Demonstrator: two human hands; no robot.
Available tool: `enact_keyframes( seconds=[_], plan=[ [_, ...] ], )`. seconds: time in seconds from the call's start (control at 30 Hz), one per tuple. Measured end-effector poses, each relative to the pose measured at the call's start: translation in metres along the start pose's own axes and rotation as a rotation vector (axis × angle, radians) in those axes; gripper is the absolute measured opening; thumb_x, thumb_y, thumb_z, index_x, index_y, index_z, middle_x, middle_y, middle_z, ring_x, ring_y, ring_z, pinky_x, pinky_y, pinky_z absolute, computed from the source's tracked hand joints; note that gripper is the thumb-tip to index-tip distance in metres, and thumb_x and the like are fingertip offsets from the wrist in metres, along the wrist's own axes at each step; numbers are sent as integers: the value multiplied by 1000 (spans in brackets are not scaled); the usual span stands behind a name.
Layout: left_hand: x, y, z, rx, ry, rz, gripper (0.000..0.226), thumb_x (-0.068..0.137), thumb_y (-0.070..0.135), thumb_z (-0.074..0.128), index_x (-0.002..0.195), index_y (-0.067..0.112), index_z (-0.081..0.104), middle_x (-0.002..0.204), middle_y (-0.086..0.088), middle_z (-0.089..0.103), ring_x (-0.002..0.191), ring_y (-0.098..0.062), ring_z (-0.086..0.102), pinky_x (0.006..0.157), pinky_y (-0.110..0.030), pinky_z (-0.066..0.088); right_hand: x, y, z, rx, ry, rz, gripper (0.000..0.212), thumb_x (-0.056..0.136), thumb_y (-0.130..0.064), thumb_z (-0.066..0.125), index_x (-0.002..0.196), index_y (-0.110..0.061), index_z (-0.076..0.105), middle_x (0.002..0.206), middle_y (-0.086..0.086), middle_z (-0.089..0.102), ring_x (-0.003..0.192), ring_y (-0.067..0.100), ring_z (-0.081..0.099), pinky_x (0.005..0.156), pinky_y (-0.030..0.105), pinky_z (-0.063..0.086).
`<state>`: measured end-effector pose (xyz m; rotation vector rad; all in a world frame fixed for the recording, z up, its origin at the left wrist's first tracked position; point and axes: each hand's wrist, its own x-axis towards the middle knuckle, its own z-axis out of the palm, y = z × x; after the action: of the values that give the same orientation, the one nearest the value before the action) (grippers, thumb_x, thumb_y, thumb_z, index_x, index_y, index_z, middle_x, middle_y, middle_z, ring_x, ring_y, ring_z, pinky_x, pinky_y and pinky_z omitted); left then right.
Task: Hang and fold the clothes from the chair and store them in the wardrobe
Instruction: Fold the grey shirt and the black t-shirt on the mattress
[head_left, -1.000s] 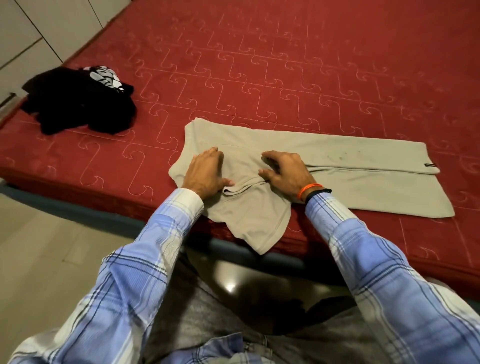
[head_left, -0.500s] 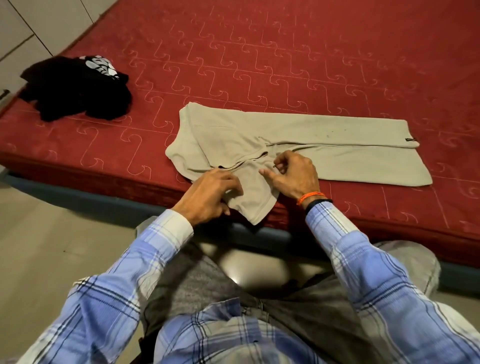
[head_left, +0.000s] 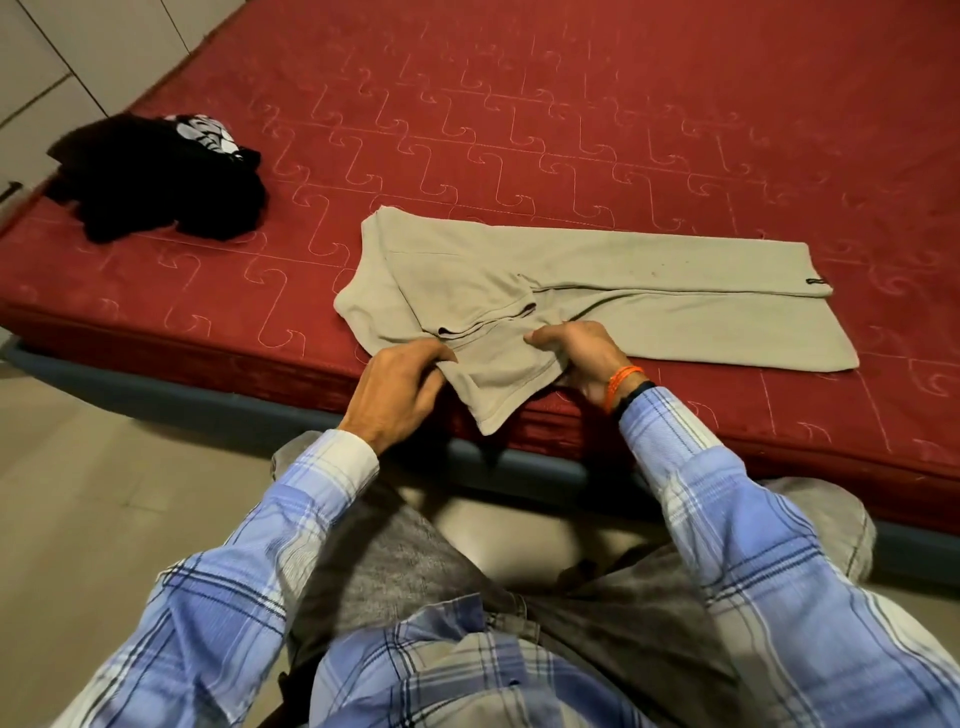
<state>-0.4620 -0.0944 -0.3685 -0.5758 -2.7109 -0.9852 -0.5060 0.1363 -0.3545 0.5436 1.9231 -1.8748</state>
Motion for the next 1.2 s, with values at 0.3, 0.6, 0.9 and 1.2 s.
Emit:
enact_keyframes(
  seconds=[0.3, 0.6, 0.9, 1.2],
  plan=[
    [17, -13, -14, -30, 94, -124, 21, 87, 27, 53, 90, 13, 68, 72, -6, 69, 63, -29, 61, 60, -40, 50, 11, -18, 4, -62, 43, 30, 17, 75, -13, 76, 82, -12, 60, 64, 4, 47, 45, 12, 39, 37, 17, 27],
    [92, -31, -32, -91, 217, -702, 41, 94, 49, 55, 112, 13, 63, 111, -11, 69, 105, -28, 61, 88, -32, 43, 29, -66, 30, 643, -131, -28, 19, 94, -28, 62, 93, -10, 57, 86, 6, 71, 72, 13, 67, 65, 23, 56],
    [58, -45, -24, -81, 109, -717, 59, 86, 49, 67, 124, 7, 51, 119, -15, 65, 109, -31, 60, 92, -35, 43, 47, -16, 36, -707, 170, -505, 36, 77, -31, 78, 104, -14, 63, 102, 1, 67, 93, 15, 62, 87, 27, 49],
    [53, -53, -21, 287, 77, -569, 42, 94, 41, 61, 119, 10, 47, 105, -21, 69, 97, -46, 63, 77, -44, 46, 50, 8, 25, -1046, 255, -640, 60, 82, -52, 68, 122, -8, 58, 126, 7, 50, 112, 28, 53, 96, 37, 46]
  ],
)
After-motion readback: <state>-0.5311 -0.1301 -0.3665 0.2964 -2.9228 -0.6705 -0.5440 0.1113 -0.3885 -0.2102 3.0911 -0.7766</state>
